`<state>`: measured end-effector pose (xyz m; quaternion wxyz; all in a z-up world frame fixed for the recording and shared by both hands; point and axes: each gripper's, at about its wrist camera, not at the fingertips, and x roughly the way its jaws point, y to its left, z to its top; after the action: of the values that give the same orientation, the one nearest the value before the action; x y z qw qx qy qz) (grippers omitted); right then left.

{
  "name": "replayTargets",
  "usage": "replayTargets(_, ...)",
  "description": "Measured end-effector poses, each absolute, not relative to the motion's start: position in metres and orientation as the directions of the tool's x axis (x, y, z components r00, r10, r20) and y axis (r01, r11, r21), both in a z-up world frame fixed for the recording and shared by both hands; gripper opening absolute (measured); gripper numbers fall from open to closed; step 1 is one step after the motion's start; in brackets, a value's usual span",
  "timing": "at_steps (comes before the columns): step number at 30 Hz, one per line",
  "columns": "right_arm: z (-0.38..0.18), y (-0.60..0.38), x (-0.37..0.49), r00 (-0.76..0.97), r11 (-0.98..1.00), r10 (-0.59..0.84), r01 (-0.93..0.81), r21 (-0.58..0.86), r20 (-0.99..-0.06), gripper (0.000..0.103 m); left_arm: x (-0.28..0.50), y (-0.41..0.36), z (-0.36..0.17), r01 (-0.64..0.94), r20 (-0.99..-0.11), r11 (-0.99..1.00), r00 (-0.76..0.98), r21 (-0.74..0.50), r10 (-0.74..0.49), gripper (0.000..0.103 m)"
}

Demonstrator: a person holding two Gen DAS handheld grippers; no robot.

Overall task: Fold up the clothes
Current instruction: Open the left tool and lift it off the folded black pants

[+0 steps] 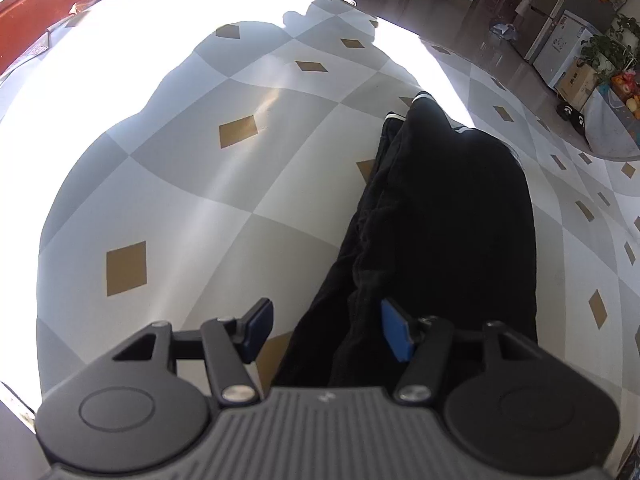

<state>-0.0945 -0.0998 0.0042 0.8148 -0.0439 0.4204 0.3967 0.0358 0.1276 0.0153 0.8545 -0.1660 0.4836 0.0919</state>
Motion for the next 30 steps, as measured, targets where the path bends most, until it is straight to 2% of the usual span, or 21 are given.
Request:
replayTargets(2, 0.006, -0.095, -0.094, 0.336, 0.669, 0.628, -0.693, 0.267, -0.702, 0.042, 0.034, 0.127, 0.014, -0.306, -0.858, 0.934, 0.514, -0.185, -0.001, 0.063)
replayTargets(4, 0.004, -0.087, -0.092, 0.344, 0.663, 0.641, -0.699, 0.268, -0.686, 0.042, 0.033, 0.128, 0.011, -0.308, -0.861, 0.936, 0.509, -0.171, 0.011, 0.066)
replayTargets(8, -0.002, -0.075, -0.086, 0.345, 0.656, 0.635, -0.713, 0.247, -0.691, 0.042, 0.032, 0.131, 0.006, -0.326, -0.869, 0.934, 0.493, -0.149, 0.033, 0.066)
replayTargets(15, -0.02, -0.063, -0.09, 0.21, 0.61, 0.595, -0.747, 0.265, -0.776, 0.044, 0.033, 0.135, 0.0, -0.36, -0.882, 0.928, 0.463, -0.096, 0.089, 0.066)
replayTargets(21, -0.024, -0.072, -0.09, 0.17, 0.612, 0.604, -0.725, 0.316, -0.778, 0.044, 0.034, 0.135, -0.001, -0.371, -0.884, 0.926, 0.454, -0.073, 0.113, 0.07)
replayTargets(24, -0.023, -0.076, -0.088, 0.158, 0.618, 0.608, -0.71, 0.338, -0.778, 0.044, 0.033, 0.139, 0.002, -0.387, -0.881, 0.918, 0.459, -0.087, 0.11, 0.072)
replayTargets(30, -0.003, -0.068, -0.104, 0.245, 0.575, 0.645, -0.78, 0.248, -0.724, 0.043, 0.025, 0.149, 0.019, -0.39, -0.868, 0.907, 0.493, -0.16, 0.059, 0.076)
